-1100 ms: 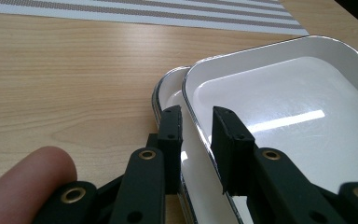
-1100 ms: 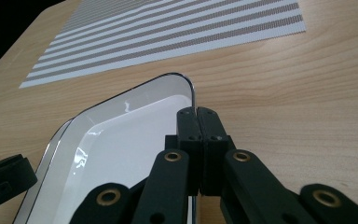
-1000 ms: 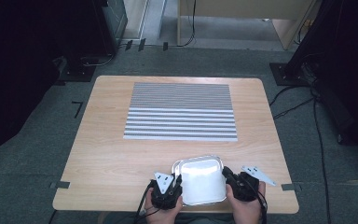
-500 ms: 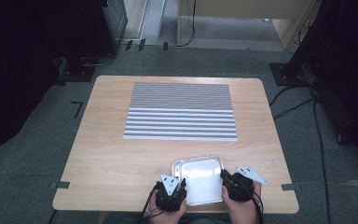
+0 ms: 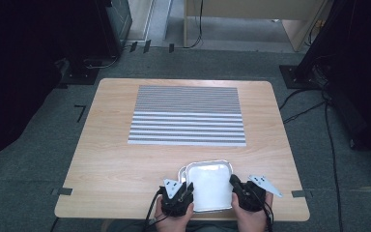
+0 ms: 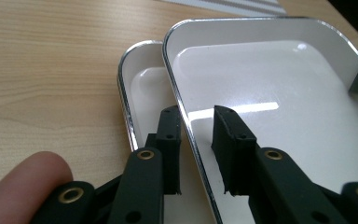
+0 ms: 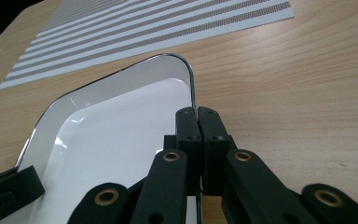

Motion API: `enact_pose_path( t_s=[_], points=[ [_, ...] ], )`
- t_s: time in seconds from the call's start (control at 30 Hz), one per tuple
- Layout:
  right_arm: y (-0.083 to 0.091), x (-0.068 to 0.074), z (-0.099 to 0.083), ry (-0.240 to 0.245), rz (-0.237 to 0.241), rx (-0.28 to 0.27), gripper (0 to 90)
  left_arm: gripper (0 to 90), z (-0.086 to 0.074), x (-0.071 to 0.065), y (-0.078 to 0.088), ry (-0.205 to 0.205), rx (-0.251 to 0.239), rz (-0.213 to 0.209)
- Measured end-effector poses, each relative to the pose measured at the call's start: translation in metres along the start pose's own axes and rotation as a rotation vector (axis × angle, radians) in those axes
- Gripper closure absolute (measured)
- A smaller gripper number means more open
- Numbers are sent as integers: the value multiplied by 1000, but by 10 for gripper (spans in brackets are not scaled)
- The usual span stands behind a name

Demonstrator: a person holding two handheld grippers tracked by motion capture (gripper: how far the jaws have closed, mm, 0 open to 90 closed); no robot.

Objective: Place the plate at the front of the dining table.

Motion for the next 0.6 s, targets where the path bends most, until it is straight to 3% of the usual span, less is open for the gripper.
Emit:
enact_pose_path(
  t_s=[0.07, 0.17, 0.33, 0.6],
  points=[
    [1, 0, 1, -19, 10, -8, 895, 819, 2, 2, 1, 10, -9, -3],
    [0, 2, 0, -24, 17, 1, 895, 844, 4, 4, 2, 13, -28, 8],
    [-3, 11, -3, 1, 33, 11, 894, 887, 13, 15, 4, 32, -59, 34],
    [-6, 22, 4, 25, 14, -9, 896, 894, 23, 19, 2, 45, -73, 23]
  ],
)
Point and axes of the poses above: each handheld gripper's, and its own axes: y roughly backward along the jaws, z roughly out of its top, x roughly to its left, the point moved 1 cm from there along -y, roughly forward along the jaws, and after that the axes turned 1 degree about -z, right-handed, at the moved point
